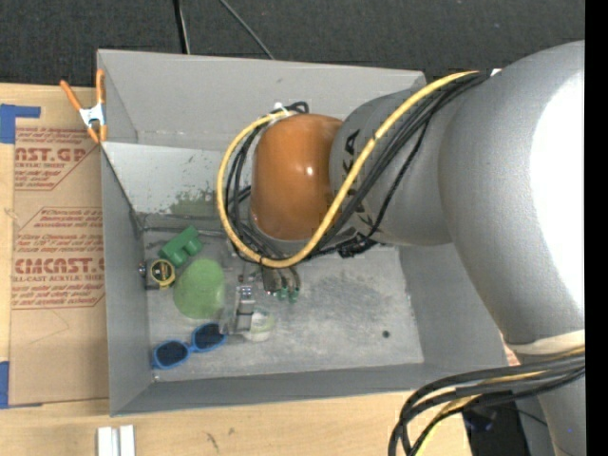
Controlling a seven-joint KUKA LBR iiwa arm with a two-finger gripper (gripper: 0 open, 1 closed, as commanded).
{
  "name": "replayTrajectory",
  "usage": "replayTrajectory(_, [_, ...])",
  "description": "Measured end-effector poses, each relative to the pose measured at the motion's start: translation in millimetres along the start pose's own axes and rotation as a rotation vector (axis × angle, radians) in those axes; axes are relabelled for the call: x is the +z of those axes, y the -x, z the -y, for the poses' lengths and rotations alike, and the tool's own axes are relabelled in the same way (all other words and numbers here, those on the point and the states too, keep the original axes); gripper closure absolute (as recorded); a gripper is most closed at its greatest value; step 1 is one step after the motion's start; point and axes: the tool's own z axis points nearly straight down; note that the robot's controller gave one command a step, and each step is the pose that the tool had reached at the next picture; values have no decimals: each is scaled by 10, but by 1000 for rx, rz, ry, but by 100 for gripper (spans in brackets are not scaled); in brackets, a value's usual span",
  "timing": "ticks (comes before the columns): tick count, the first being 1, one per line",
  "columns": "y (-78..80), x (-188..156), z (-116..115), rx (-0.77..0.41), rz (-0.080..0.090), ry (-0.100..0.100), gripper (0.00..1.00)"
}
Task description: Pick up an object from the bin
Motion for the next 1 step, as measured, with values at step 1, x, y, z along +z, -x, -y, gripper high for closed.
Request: replayTrajectory(1, [165, 610, -425, -50, -3, -6, 0])
